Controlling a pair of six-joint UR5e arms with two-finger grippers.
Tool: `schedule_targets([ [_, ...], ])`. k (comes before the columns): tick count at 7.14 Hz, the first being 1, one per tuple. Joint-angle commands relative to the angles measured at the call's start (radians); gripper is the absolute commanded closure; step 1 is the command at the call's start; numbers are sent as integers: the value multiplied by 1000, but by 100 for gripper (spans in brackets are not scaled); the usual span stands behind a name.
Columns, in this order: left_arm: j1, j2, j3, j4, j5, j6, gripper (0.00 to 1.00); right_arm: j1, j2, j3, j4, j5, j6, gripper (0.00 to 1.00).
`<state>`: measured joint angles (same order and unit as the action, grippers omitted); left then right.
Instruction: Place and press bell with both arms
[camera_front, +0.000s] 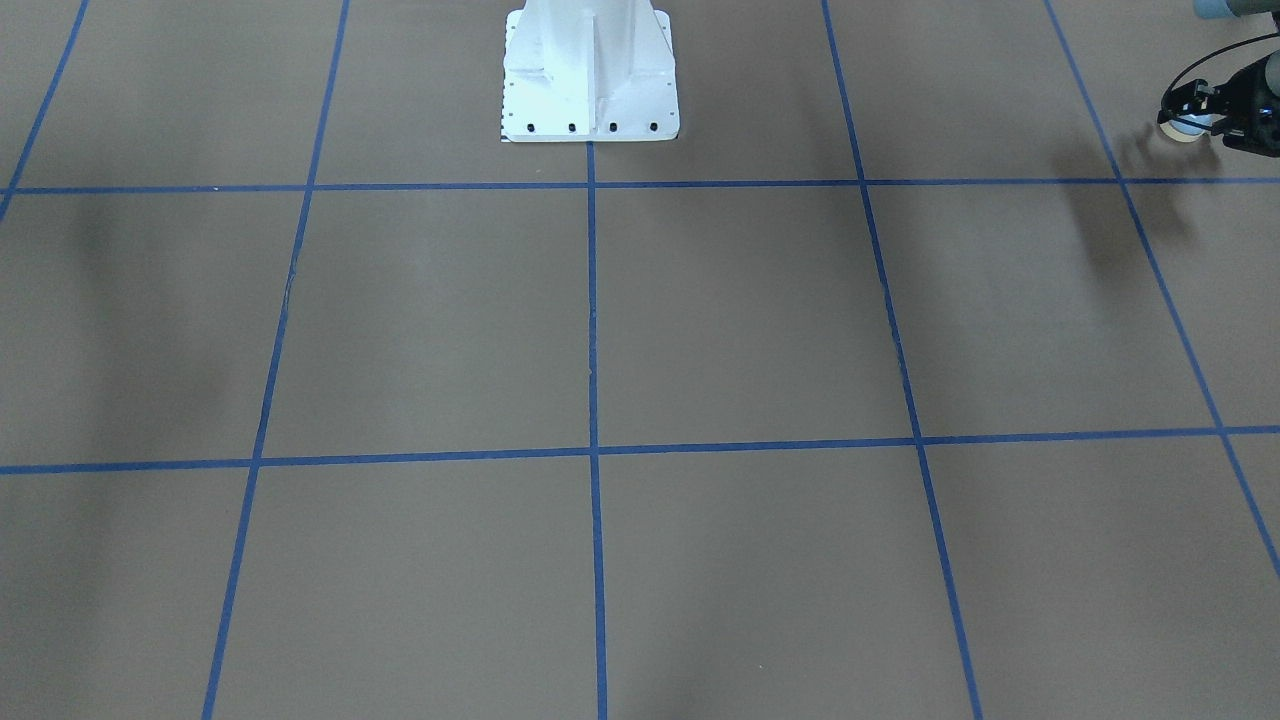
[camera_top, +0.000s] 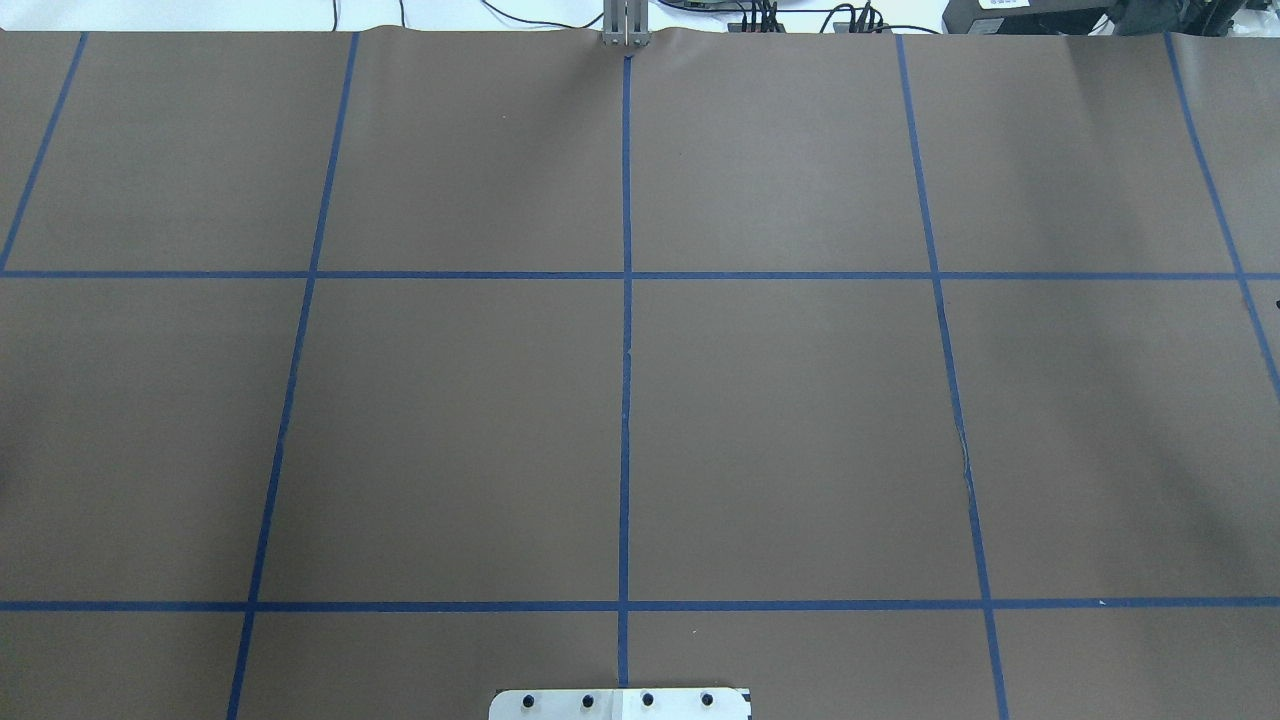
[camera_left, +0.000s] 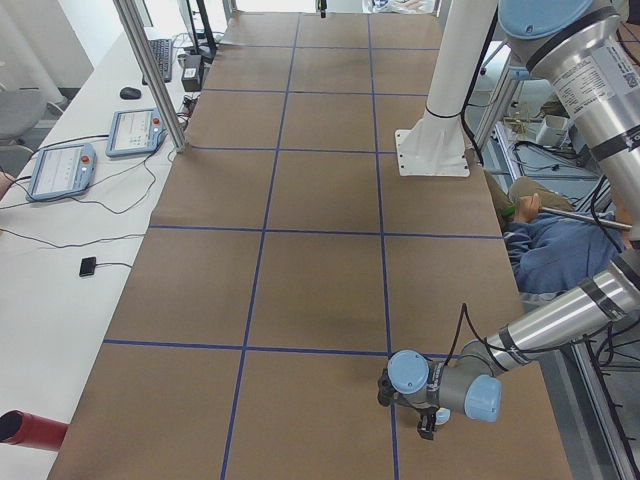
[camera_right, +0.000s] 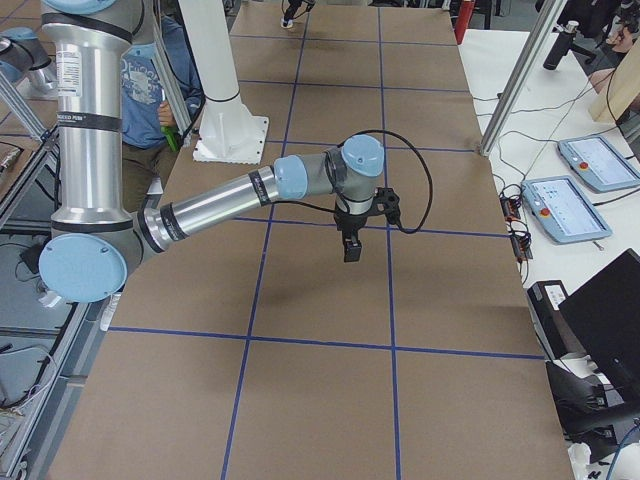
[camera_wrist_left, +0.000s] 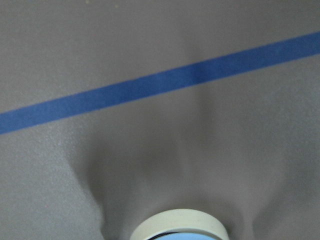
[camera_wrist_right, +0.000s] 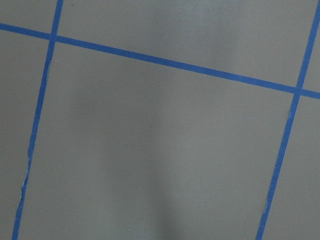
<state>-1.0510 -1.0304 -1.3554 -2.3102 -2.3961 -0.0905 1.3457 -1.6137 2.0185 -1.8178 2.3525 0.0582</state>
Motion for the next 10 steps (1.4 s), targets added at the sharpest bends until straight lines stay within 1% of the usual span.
schedule_targets([
  [1,2,0,-1,0,0,-1,29,0,0,0,0,1,0,0],
  [2,3,0,-1,-2,-2,-2,51,0,0,0,0,1,0,0],
  [3,3,0,-2,-9,-3,-5,78,0,0,0,0,1,0,0],
  [4,5,1,-4,-23,-23,-20,95,0,0,2,0,2,0,0],
  [5,5,10,-5,-40,-35,-24,100,0,0,2,0,2,0,0],
  [6,5,33,-31,-40,-40,-25,100,-2,0,2,0,2,0,0],
  [7,5,67,-92,-32,-58,-28,100,0,0,2,0,2,2,0],
  [8,6,82,-159,-26,-69,-88,100,-2,0,2,0,2,2,0],
  [9,6,81,-200,-23,-71,-125,100,-2,0,2,0,4,5,0],
  [10,11,63,-235,15,-81,-150,100,-3,1,5,0,5,5,0],
])
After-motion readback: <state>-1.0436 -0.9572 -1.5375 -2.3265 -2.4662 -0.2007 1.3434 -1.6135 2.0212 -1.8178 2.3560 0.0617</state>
